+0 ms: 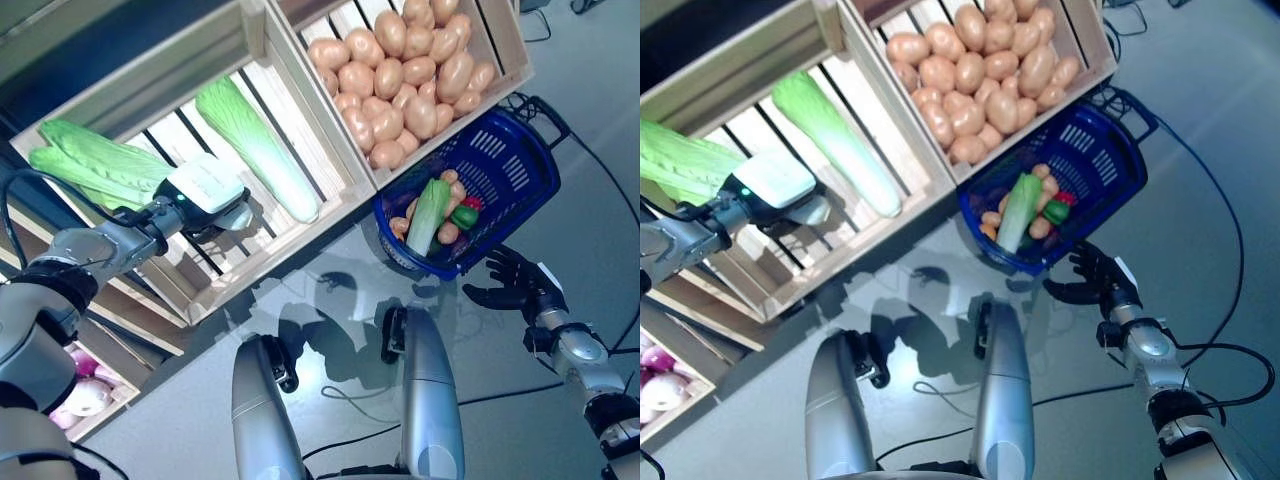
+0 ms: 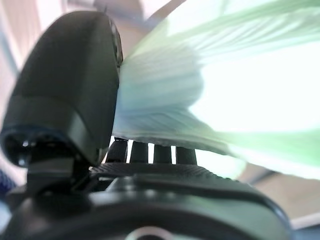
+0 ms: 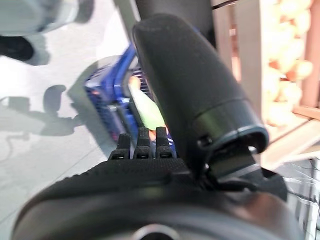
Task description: Put vegetables into the basket
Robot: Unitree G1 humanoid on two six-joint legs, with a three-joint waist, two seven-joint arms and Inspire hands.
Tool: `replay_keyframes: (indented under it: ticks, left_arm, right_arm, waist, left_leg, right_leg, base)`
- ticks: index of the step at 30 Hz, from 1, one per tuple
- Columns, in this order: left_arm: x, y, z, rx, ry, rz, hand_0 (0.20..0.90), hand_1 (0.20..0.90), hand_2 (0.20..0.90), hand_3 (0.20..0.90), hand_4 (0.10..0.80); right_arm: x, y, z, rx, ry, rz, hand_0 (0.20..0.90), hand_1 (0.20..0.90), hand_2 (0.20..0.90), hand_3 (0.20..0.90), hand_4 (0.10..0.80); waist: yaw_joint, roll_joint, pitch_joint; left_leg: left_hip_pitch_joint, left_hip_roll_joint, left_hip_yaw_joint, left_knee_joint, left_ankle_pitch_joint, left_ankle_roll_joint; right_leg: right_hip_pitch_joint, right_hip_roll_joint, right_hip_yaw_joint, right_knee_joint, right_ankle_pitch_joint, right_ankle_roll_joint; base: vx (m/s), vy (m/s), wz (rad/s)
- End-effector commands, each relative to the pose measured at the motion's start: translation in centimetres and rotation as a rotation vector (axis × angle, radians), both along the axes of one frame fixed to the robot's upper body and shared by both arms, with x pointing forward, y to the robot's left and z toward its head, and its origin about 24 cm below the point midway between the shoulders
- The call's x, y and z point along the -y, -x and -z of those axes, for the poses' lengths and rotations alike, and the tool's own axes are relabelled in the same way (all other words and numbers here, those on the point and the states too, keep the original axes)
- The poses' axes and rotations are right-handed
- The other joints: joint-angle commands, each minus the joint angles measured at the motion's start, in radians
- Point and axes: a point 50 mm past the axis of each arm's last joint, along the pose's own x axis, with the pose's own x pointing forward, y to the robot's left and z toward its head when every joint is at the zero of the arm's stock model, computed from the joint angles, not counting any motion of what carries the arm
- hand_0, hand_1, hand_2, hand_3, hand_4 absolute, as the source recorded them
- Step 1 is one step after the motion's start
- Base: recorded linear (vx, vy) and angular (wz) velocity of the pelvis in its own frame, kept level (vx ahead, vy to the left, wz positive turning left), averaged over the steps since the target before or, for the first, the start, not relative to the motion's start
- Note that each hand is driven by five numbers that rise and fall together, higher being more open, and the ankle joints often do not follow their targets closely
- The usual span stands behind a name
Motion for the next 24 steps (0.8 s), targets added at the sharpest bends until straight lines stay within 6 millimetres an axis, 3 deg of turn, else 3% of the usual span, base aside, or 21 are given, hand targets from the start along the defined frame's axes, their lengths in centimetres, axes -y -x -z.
replay_keyframes:
  ticks: [1,3,11,15,20,24]
  left_arm:
    - [-1.7,1.0,-3.4,0.2,0.298,-0.019,0.3,0.3,0.3,0.3,0.4]
    - [-1.3,1.2,-3.4,0.2,0.366,0.002,0.3,0.3,0.3,0.3,0.4]
    - [1.9,3.1,-1.7,0.135,0.864,0.225,0.3,0.3,0.3,0.3,0.4]
    - [3.5,4.3,-0.9,0.044,1.195,0.374,0.3,0.3,0.3,0.3,0.4]
    - [4.8,4.2,0.1,-0.108,1.492,0.495,0.3,0.3,0.3,0.3,0.4]
    - [5.0,3.9,0.6,-0.214,1.683,0.555,0.3,0.3,0.3,0.3,0.4]
  right_arm:
    - [0.3,0.4,-1.8,0.163,-0.012,-0.023,0.9,0.9,0.9,0.9,0.8]
    - [-0.2,0.6,-1.5,0.163,-0.025,-0.029,0.9,0.9,0.9,0.9,0.8]
    - [-4.5,1.3,0.2,0.151,-0.091,-0.172,0.9,0.9,0.9,0.9,0.8]
    - [-7.6,1.4,-0.1,0.186,-0.133,-0.323,0.9,0.9,0.9,0.9,0.8]
    - [-10.1,0.1,-1.6,0.216,-0.146,-0.492,0.9,0.9,0.9,0.9,0.8]
    - [-11.4,-0.5,-1.2,0.078,-0.249,-0.638,0.9,0.9,0.9,0.9,0.8]
  waist:
    - [0.007,0.031,-0.137]
    - [0.014,0.03,-0.153]
    - [0.051,0.018,-0.225]
    - [0.073,0.009,-0.273]
    - [0.083,-0.001,-0.326]
    - [0.091,-0.007,-0.356]
  left_leg:
    - [0.113,0.004,0.009,-0.166,0.04,0.003]
    - [0.156,-0.002,0.026,-0.234,0.08,0.015]
    - [0.341,-0.035,0.034,-0.439,0.151,-0.004]
    - [0.478,-0.073,0.032,-0.621,0.235,-0.015]
    - [0.618,-0.103,0.057,-0.786,0.303,-0.02]
    - [0.717,-0.12,0.066,-0.913,0.344,-0.024]
  right_leg:
    - [0.194,-0.059,0.027,-0.169,0.043,0.047]
    - [0.23,-0.061,0.013,-0.226,0.079,0.037]
    - [0.42,-0.07,-0.051,-0.412,0.129,0.042]
    - [0.569,-0.039,-0.105,-0.607,0.191,0.045]
    - [0.728,0.011,-0.137,-0.811,0.25,0.051]
    - [0.835,0.034,-0.147,-0.939,0.283,0.062]
  base:
    - [0.115,-0.116,0.0]
    - [0.013,-0.124,0.03]
    - [0.032,-0.109,0.09]
    - [0.033,-0.113,0.13]
    - [0.052,-0.101,-0.01]
    - [0.074,-0.107,-0.1]
